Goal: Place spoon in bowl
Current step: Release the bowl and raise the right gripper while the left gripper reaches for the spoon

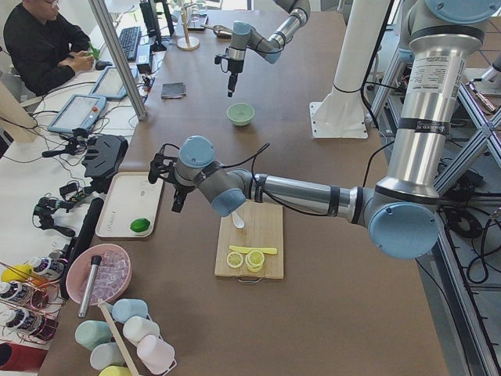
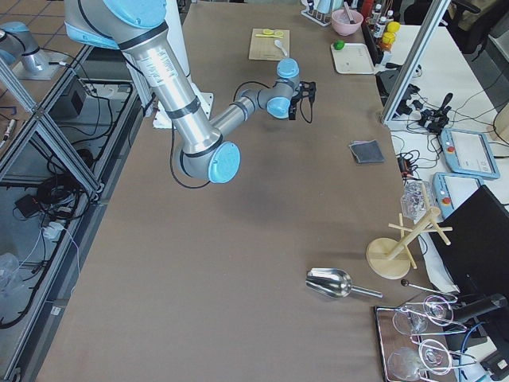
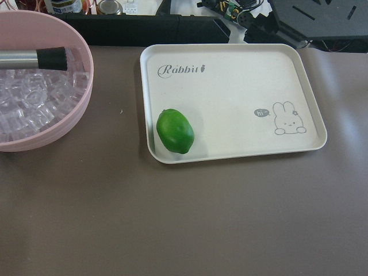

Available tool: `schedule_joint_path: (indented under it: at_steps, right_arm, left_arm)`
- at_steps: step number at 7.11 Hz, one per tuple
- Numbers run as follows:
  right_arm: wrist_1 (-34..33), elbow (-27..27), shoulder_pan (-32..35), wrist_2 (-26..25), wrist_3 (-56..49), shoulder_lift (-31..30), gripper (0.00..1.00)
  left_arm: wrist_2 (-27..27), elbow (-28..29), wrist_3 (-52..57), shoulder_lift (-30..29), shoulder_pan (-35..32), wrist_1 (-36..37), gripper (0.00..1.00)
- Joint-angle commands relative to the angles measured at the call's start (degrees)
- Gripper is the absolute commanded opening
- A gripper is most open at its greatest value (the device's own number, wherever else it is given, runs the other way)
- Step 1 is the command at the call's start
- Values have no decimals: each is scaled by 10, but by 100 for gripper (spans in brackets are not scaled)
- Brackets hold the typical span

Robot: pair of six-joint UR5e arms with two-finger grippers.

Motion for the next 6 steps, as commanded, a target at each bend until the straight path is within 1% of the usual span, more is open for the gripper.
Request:
schedule_joint_path:
  at_steps: [1, 2, 3, 4, 5, 6]
  right_arm:
    - [3, 23, 74, 57, -67, -47, 100]
    - [1, 21, 108, 88, -99, -61, 100]
    - [0, 19, 144, 123, -138, -79, 100]
    - [1, 18, 175, 148, -178, -101, 100]
    - [2, 17, 190, 151, -195, -117, 100]
    - [2, 16, 195, 155, -198, -120, 100]
  left_arm:
    - [4, -76, 7, 50, 75, -32, 98]
    - [18, -76, 49, 78, 100, -72, 98]
    - [50, -72, 97, 97, 120, -88, 98]
    - [86, -63, 151, 105, 138, -99, 98]
    - [125, -37, 201, 104, 147, -138, 98]
    - [141, -1, 218, 102, 161, -180, 98]
